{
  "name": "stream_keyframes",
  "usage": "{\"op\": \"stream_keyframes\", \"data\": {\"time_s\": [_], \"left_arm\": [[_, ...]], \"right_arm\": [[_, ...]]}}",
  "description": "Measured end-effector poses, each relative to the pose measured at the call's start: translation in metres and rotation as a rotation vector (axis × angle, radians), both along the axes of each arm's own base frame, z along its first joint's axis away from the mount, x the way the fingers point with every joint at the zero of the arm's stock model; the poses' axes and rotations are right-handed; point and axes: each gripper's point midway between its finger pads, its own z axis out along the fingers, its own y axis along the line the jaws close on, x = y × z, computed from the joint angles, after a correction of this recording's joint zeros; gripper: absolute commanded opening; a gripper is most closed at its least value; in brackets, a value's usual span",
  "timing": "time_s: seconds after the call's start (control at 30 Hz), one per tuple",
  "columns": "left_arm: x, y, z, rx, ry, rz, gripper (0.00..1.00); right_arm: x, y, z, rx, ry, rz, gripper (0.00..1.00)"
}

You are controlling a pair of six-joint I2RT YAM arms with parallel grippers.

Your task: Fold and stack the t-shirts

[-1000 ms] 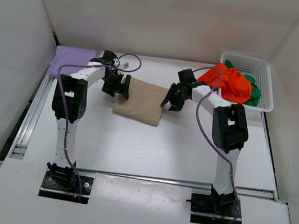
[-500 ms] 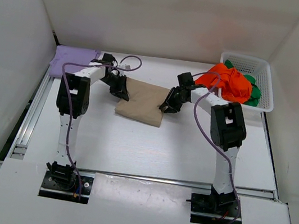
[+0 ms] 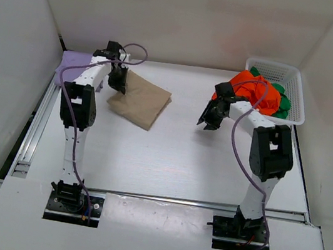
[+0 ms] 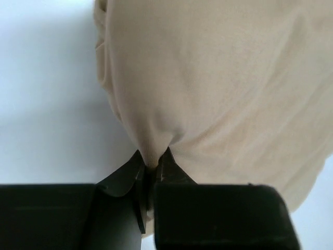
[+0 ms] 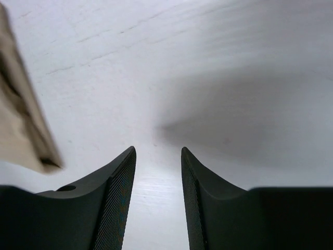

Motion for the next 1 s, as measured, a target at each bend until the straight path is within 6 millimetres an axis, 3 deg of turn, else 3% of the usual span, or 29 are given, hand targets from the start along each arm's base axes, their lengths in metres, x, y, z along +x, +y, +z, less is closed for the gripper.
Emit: {"op": "stream_keyframes", "data": {"time_s": [0.23, 0.43, 0.6, 0.77, 1.0], "left_arm": [[0.064, 0.062, 0.057, 0.427, -0.280, 0.187, 0.10], [0.089, 0.089, 0.076, 0.654, -0.393, 0.323, 0.10], [0.098, 0.104, 0.093, 0.732, -0.462, 0.410, 0.10], [0.105, 0.119, 0.113, 0.757, -0.516, 0.478, 0.10], [0.101, 0.168, 0.138, 0.760, -0.536, 0.575, 0.10]], "right_arm": [[-0.012, -0.022, 0.040, -0.065, -0.093, 0.011, 0.46], [-0.027, -0.031, 0.037, -0.103, -0.081, 0.018, 0.46], [-0.040, -0.040, 0.023, -0.138, -0.038, 0.018, 0.46], [-0.046, -0.046, 0.026, -0.157, -0.038, 0.015, 0.46], [-0.047, -0.050, 0.030, -0.177, -0.056, 0.013, 0.46]]}}
